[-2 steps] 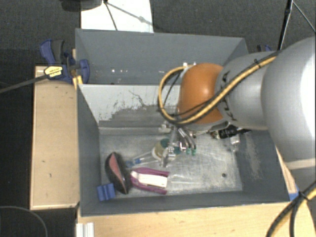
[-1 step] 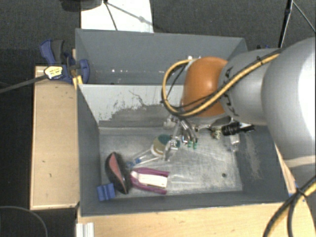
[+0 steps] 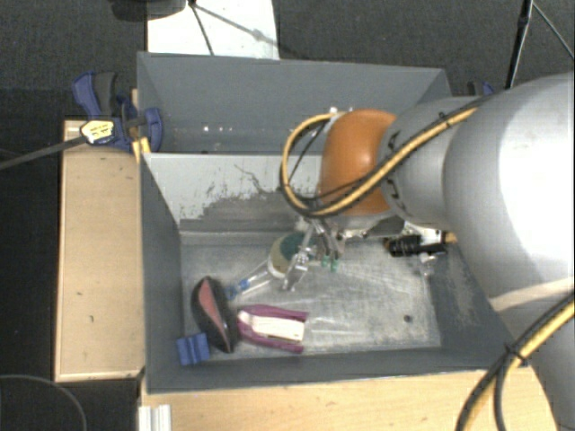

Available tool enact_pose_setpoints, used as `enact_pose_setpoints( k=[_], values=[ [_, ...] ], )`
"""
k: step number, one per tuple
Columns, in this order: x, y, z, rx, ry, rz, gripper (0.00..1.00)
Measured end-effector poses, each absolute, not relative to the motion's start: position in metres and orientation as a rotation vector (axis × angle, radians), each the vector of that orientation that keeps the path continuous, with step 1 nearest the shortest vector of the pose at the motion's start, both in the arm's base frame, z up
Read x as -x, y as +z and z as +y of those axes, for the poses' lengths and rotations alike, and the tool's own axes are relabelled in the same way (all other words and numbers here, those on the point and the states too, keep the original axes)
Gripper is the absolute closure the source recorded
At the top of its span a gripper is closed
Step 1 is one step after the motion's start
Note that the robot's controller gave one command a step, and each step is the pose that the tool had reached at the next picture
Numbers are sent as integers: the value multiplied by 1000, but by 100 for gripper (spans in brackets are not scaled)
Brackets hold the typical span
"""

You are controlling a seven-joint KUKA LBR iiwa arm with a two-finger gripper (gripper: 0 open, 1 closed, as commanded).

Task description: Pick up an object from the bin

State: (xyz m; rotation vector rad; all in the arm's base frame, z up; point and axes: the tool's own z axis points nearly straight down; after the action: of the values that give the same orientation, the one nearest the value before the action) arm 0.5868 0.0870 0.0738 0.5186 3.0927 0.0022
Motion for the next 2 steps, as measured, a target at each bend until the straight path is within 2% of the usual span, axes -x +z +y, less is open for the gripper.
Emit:
enact_pose_setpoints(
  k=[1, 2],
  values=[
    [-588, 76, 87, -512, 3, 3092, 0],
    [-590, 77, 87, -508, 4, 3087, 100]
  ],
)
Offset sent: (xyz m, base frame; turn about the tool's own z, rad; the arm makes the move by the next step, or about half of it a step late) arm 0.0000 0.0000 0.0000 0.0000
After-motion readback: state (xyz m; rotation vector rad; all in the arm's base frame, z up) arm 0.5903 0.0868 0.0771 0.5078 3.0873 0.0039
